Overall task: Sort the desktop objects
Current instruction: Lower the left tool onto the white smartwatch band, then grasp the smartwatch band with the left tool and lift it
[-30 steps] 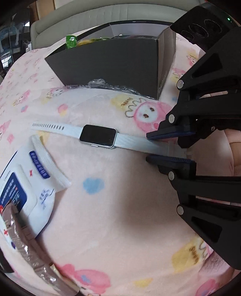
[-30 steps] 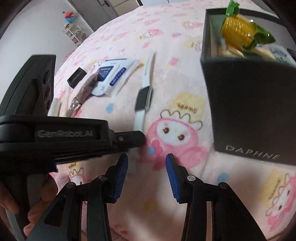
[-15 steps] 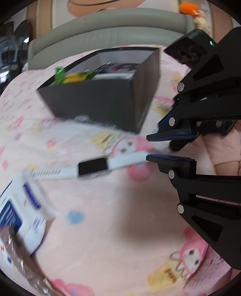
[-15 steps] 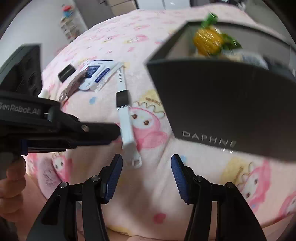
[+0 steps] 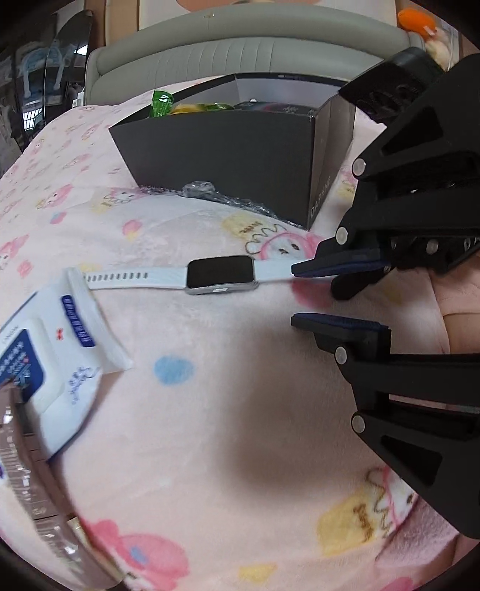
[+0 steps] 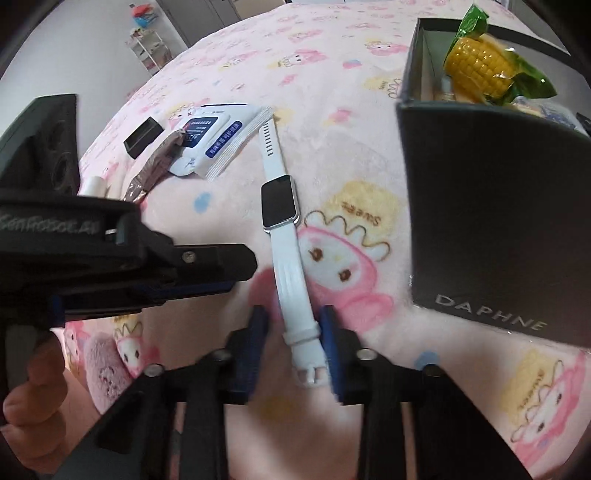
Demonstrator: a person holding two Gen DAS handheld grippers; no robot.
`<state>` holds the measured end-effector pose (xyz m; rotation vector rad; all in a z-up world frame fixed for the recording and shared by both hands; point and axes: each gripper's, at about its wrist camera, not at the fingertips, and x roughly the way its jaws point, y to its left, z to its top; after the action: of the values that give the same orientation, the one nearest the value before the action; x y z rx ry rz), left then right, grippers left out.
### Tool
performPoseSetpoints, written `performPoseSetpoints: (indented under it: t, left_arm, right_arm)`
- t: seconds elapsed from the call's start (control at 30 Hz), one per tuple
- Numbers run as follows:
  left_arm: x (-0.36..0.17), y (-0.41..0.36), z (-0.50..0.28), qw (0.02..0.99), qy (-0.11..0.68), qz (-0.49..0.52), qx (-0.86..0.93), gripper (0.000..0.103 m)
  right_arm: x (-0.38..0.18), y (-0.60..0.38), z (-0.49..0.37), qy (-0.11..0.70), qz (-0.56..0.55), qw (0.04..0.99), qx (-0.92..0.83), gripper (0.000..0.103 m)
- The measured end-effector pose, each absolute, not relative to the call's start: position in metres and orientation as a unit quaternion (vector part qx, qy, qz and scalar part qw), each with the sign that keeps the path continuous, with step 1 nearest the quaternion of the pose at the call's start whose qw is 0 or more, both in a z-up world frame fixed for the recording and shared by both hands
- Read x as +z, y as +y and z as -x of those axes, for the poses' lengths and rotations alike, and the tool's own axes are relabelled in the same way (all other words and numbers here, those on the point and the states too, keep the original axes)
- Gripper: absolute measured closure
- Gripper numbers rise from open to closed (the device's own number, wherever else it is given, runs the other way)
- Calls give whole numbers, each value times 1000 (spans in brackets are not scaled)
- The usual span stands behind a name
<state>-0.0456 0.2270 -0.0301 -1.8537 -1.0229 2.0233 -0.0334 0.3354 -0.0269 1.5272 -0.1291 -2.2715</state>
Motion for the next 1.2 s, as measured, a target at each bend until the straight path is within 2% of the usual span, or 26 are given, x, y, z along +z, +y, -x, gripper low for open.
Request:
performPoseSetpoints:
  t: [0.27, 0.4, 0.5, 0.63, 0.7, 0.87, 0.9, 0.93, 1.03, 1.2]
  left_arm:
    - [-21, 239, 39, 123, -324, 632, 693, 82]
    - [-19, 240, 40, 127, -336, 622, 696, 77]
    - [-19, 245, 43, 148, -355, 614, 689, 76]
    - [-18, 257, 51, 165, -362, 605, 690, 69]
    - [-22, 265, 56, 169, -360, 604, 691, 57]
    - [-40, 279, 65, 149, -333, 615, 699, 56]
    - [-42, 281, 67, 144, -326, 615, 703, 64]
    - [-43, 283, 68, 139, -318, 615, 708, 80]
    - [-35, 283, 66, 133, -303, 608, 722, 100]
    - [-25, 274, 44, 118, -299, 609, 725, 101]
  right_arm:
    - [-1, 370, 2, -14, -534, 140, -834, 88]
    - [-6, 384, 2, -42, -542, 83, -835, 85]
    - [-7, 382, 3, -41, -538, 78, -839, 84]
    - [-11, 373, 3, -37, -536, 90, -838, 84]
    - [-14, 371, 4, -42, -538, 91, -837, 84]
    - [-20, 371, 6, -60, -544, 91, -832, 83]
    - [-21, 371, 7, -64, -545, 91, -831, 83]
    - [-22, 371, 7, -68, -546, 91, -830, 83]
    - [-23, 368, 6, -67, -543, 96, -831, 83]
    - [-21, 364, 2, -71, -537, 116, -832, 83]
